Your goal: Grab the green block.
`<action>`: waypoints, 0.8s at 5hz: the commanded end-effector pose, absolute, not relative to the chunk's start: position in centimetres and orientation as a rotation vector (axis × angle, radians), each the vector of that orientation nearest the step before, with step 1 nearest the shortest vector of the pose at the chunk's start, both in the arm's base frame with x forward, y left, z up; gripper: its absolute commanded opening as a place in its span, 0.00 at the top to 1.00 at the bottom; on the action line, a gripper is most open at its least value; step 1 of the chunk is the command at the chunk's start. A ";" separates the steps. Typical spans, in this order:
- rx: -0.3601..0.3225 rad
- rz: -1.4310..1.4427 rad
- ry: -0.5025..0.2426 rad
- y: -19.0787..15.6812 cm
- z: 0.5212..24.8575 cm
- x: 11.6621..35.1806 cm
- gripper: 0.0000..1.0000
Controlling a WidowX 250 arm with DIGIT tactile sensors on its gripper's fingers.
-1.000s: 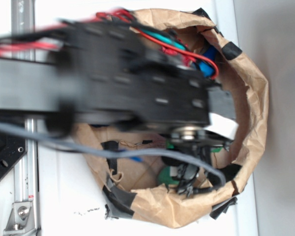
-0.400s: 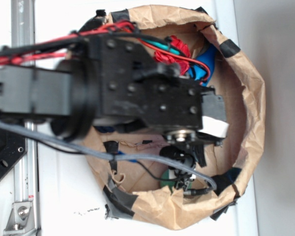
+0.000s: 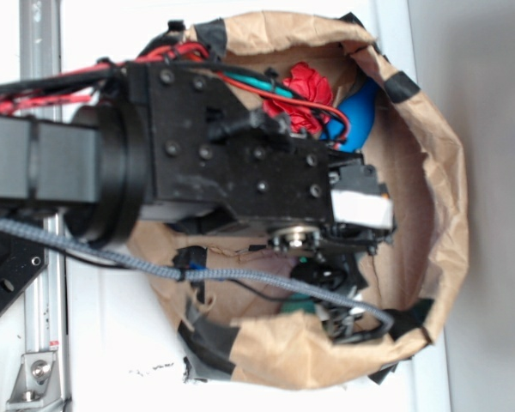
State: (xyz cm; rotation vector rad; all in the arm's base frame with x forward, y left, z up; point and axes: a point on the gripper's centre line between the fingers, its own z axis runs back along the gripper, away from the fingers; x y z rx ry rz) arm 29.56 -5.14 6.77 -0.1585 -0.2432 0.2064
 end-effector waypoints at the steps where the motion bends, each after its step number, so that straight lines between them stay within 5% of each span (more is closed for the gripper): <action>1: -0.123 0.650 -0.127 -7.1 6.1 30.2 0.00; 4: -0.111 0.613 -0.155 -7.1 3.6 31.2 0.00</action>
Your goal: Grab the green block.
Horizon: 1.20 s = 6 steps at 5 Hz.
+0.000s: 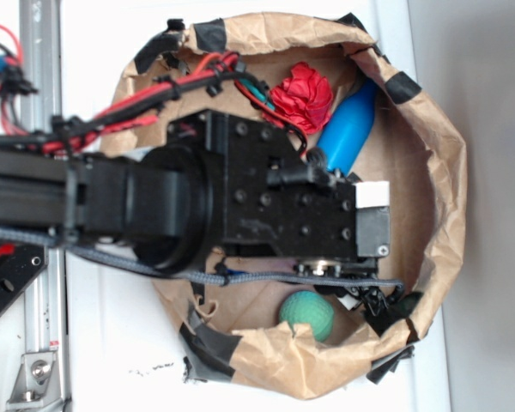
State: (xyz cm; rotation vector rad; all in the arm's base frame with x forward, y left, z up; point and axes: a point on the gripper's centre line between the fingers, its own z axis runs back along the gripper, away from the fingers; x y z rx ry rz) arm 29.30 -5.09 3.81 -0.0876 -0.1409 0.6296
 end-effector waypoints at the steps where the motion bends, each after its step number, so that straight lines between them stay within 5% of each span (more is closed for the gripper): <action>1: -0.091 0.614 -0.120 -6.8 0.9 31.3 0.00; 2: -0.088 0.635 -0.109 -6.6 0.0 31.6 0.00; 3: -0.112 0.619 -0.151 -6.4 0.7 32.4 1.00; 5: -0.112 0.510 -0.163 -6.2 1.1 32.9 1.00; 6: -0.148 0.410 -0.185 -5.8 3.7 32.2 1.00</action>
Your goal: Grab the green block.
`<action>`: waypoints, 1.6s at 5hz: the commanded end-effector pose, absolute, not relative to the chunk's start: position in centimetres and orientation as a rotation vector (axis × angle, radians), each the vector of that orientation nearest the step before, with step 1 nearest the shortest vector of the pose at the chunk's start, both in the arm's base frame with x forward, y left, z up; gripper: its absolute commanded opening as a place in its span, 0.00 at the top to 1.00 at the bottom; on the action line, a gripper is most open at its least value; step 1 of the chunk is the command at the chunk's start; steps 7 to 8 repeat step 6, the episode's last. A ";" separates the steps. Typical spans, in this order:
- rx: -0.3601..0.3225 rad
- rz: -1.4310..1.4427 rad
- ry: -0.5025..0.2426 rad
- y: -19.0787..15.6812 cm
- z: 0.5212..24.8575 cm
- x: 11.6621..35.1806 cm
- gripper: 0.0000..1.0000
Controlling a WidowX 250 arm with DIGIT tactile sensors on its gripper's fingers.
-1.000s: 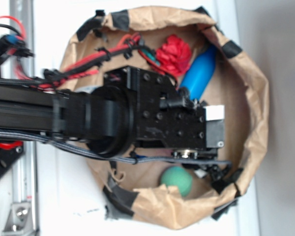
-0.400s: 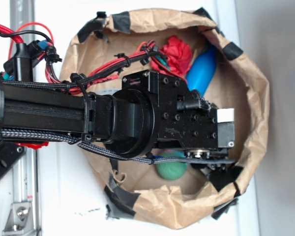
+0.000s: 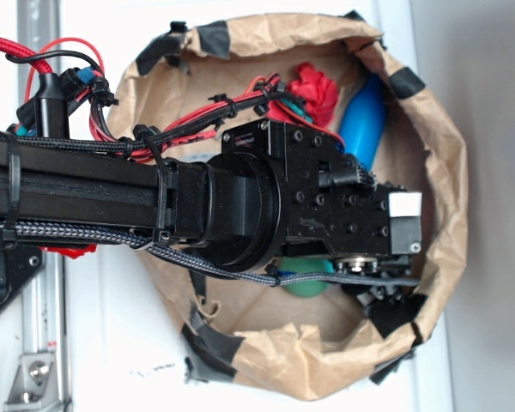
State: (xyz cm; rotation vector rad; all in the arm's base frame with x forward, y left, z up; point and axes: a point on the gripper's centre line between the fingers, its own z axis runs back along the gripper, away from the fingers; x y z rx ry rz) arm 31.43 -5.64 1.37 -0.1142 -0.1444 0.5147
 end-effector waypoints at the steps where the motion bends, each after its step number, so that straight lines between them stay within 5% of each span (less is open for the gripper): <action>1: -0.176 0.320 -0.233 -4.2 8.3 30.8 1.00; 3: -0.064 0.156 -0.228 -3.0 14.3 28.0 1.00; 5: -0.053 0.182 -0.240 -3.5 15.8 25.7 1.00; 8: -0.035 0.195 -0.240 -3.2 15.8 25.4 1.00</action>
